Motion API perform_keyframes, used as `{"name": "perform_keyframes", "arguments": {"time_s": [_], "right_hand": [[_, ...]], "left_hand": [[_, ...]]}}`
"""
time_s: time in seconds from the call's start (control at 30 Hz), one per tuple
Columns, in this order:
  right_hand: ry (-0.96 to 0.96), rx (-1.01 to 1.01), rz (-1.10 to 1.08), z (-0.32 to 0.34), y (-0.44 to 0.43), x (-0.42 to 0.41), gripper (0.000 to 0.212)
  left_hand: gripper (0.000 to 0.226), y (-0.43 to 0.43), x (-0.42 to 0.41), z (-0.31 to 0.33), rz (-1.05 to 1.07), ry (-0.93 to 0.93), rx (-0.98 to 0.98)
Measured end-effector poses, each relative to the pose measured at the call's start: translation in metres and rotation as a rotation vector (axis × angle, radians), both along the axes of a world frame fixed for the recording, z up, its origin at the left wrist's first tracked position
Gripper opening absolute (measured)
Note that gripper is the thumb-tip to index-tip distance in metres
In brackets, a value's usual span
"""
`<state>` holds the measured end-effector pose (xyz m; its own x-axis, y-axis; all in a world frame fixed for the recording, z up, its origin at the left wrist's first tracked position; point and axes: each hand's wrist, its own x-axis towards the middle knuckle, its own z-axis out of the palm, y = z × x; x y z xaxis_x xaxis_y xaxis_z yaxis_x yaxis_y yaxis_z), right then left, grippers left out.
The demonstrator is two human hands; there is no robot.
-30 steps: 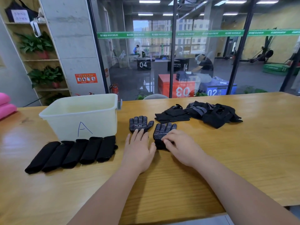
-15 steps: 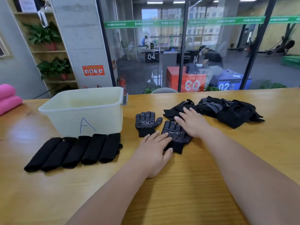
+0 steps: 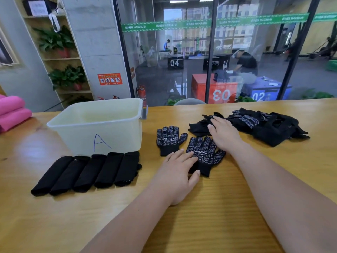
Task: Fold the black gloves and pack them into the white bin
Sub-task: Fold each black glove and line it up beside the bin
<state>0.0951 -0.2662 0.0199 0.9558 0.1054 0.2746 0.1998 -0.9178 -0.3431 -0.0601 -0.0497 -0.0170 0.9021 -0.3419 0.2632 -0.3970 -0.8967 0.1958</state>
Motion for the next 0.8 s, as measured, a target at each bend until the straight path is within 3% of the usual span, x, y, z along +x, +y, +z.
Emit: {"name": "perform_keyframes", "arguments": {"time_s": [0.07, 0.23, 0.37, 0.57, 0.8], "right_hand": [[-0.102, 0.022, 0.028, 0.01, -0.007, -0.009, 0.047], [-0.284, 0.123, 0.027, 0.043, -0.029, -0.033, 0.06], [-0.427, 0.055, 0.098, 0.064, -0.045, -0.05, 0.034], [-0.419, -0.031, 0.183, 0.098, -0.05, -0.075, 0.011], [-0.427, -0.015, 0.017, 0.135, -0.045, -0.088, 0.009]], "left_hand": [[0.058, 0.0, -0.002, 0.002, 0.0, -0.01, -0.007], [0.054, -0.001, -0.005, 0.005, -0.001, -0.051, -0.038], [0.053, -0.001, -0.01, 0.01, 0.003, -0.09, -0.04], [0.052, -0.002, -0.013, 0.012, 0.016, -0.119, -0.036], [0.054, -0.002, -0.015, 0.012, 0.023, -0.128, -0.045]]}}
